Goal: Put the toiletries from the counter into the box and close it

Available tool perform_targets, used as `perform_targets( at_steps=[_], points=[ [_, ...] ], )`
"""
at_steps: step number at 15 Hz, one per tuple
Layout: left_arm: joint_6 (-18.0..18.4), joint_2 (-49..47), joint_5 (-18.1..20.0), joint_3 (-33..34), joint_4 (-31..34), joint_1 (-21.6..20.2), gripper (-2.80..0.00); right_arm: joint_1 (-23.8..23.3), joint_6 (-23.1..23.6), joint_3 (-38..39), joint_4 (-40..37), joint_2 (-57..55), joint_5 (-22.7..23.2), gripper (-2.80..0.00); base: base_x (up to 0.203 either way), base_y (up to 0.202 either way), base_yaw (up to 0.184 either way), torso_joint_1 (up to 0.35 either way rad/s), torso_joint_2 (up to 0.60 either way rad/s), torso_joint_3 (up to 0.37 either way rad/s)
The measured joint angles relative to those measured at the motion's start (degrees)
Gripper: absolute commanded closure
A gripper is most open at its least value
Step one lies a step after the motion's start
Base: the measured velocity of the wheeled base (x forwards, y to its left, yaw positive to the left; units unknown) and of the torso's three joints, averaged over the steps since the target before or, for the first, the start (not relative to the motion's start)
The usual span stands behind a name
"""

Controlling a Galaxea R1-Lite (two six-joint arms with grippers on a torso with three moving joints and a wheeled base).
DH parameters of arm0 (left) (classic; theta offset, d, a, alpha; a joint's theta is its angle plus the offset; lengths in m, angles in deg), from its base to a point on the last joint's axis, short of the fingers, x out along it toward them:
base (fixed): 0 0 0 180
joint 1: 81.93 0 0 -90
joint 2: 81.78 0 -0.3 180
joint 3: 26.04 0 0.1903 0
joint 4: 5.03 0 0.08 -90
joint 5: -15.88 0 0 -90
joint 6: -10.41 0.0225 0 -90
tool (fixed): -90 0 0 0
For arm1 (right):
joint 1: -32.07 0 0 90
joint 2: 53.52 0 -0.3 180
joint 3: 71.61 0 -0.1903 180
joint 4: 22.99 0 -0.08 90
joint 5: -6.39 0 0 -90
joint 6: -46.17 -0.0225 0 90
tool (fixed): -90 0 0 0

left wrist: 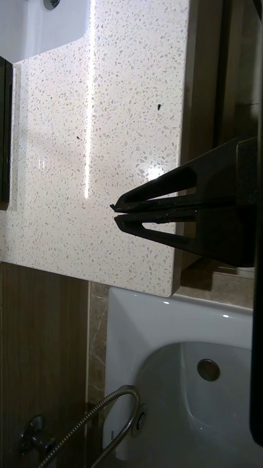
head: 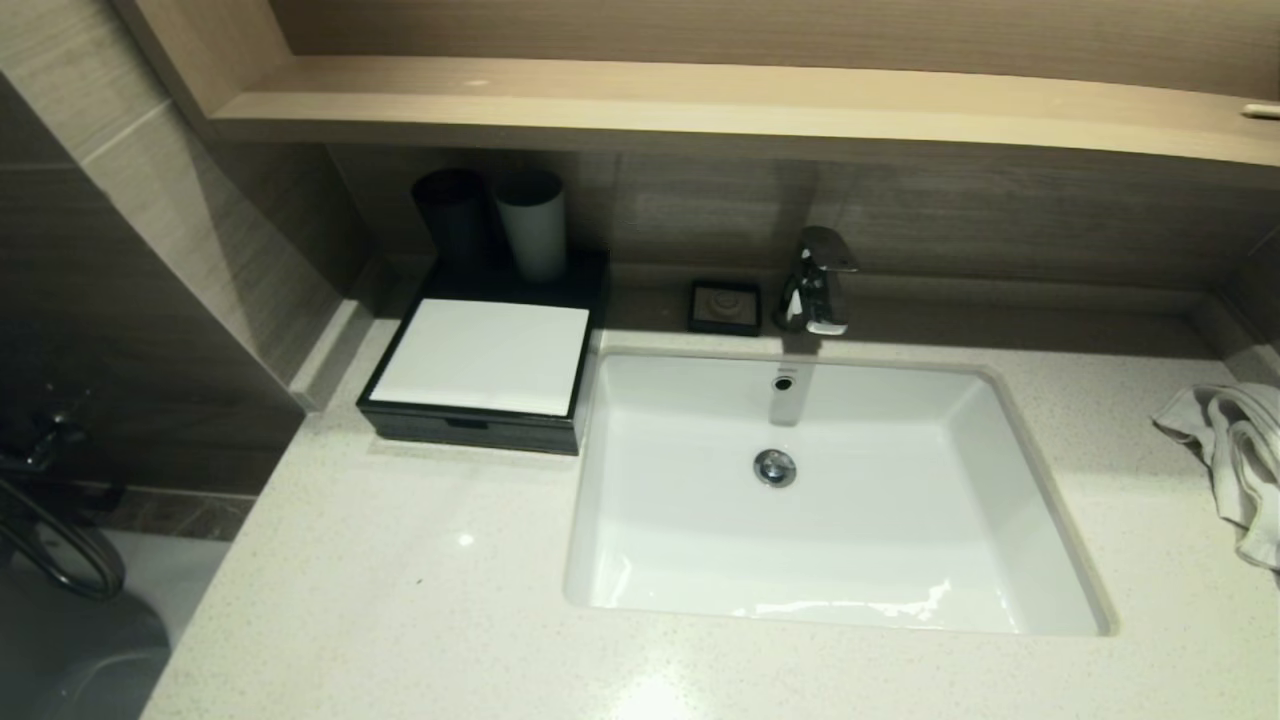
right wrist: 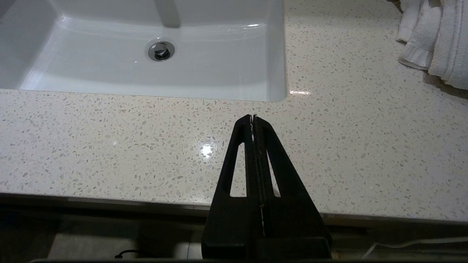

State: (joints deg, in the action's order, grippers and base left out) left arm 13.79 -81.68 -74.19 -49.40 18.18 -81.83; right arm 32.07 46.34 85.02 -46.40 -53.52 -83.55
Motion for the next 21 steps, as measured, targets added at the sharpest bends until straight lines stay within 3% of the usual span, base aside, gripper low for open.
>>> perform_targets(
  at_steps=[21],
  points=[
    [-0.3, 0.0, -0.1, 0.0, 0.1, 0.0, 0.0, 0.0, 0.1, 0.0, 0.0, 0.0, 0.0, 0.0, 0.0, 0.0, 0.0, 0.0, 0.0, 0.0]
  ],
)
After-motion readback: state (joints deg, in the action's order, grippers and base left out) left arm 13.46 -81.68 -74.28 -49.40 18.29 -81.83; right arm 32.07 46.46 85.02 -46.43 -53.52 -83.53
